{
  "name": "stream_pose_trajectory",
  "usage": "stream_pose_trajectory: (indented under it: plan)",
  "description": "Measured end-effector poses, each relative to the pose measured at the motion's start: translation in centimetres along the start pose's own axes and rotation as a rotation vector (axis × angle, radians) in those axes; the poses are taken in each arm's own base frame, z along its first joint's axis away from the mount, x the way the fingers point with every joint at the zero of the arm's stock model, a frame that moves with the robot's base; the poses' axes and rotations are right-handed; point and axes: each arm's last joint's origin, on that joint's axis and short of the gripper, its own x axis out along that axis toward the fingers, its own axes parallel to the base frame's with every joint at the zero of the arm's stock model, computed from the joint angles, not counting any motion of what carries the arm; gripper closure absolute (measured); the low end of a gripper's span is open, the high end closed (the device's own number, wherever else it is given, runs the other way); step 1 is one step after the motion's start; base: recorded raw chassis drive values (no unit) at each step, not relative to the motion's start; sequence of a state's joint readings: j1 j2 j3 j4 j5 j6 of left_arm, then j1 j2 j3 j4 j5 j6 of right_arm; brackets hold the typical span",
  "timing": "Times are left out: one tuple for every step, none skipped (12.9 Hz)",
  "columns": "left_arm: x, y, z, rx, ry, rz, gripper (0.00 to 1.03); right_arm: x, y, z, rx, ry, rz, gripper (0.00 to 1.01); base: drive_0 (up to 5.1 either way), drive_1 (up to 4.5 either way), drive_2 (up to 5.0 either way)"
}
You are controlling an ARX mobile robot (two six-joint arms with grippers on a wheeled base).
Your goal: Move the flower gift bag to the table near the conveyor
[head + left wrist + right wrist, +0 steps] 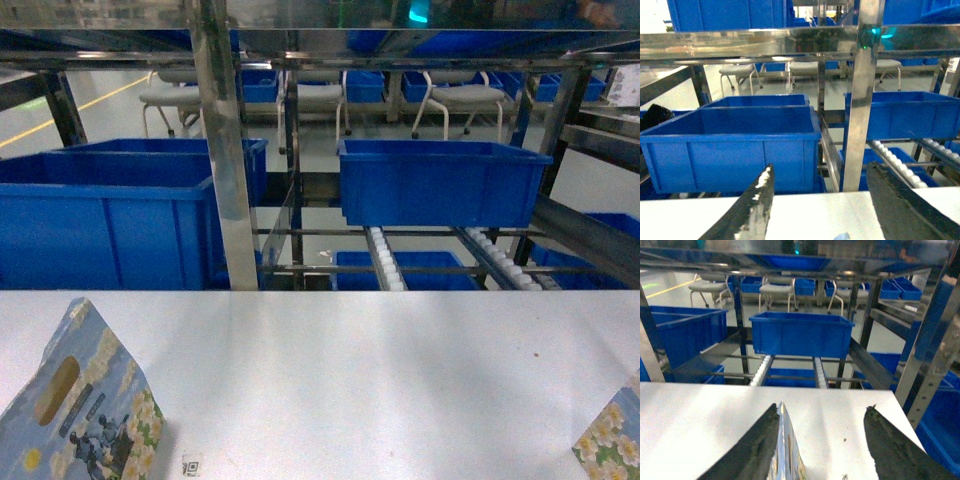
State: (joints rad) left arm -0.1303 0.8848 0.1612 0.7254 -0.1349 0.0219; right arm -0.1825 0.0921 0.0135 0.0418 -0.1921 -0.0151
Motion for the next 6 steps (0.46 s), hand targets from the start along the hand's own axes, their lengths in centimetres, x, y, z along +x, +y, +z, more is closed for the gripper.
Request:
stream_pose_trajectory:
  plan:
    - [-0.5, 0.3, -0.7, -0.005, 0.025, 0.000, 0.65, -0.5, 0.2, 0.4, -0.010, -0.056, -0.010, 0.64, 0.0, 0.00, 0.0]
    - [-1.1, 0.5, -1.1, -0.012, 0.027, -0.003, 0.78, -0.4, 0.8, 0.2, -0.006, -0.038, -0.026, 0.77, 0.0, 0.00, 0.0]
    - [-1.8, 0.8, -0.9, -0.015, 0.004, -0.008, 0.96, -0.4, 1.5, 0.3, -0.007, -0.046, 0.023, 0.95, 0.0, 0.00, 0.0]
    - [-2.5, 1.9, -1.4, -0.018, 0.013, 0.006, 1.01, -0.4, 1.3, 0.3, -0.004, -0.042, -0.009, 0.99, 0.0, 0.00, 0.0]
    - [-3.4, 1.8, -1.9, -0.020, -0.013, -0.006, 1.01, -0.4, 1.3, 0.3, -0.004, -0.041, -0.007, 0.99, 0.0, 0.00, 0.0]
    - [-3.7, 1.8, -2.4, -0.020, 0.007, -0.005, 1.01, -0.4, 1.3, 0.3, -0.003, -0.040, -0.008, 0.99, 0.0, 0.00, 0.0]
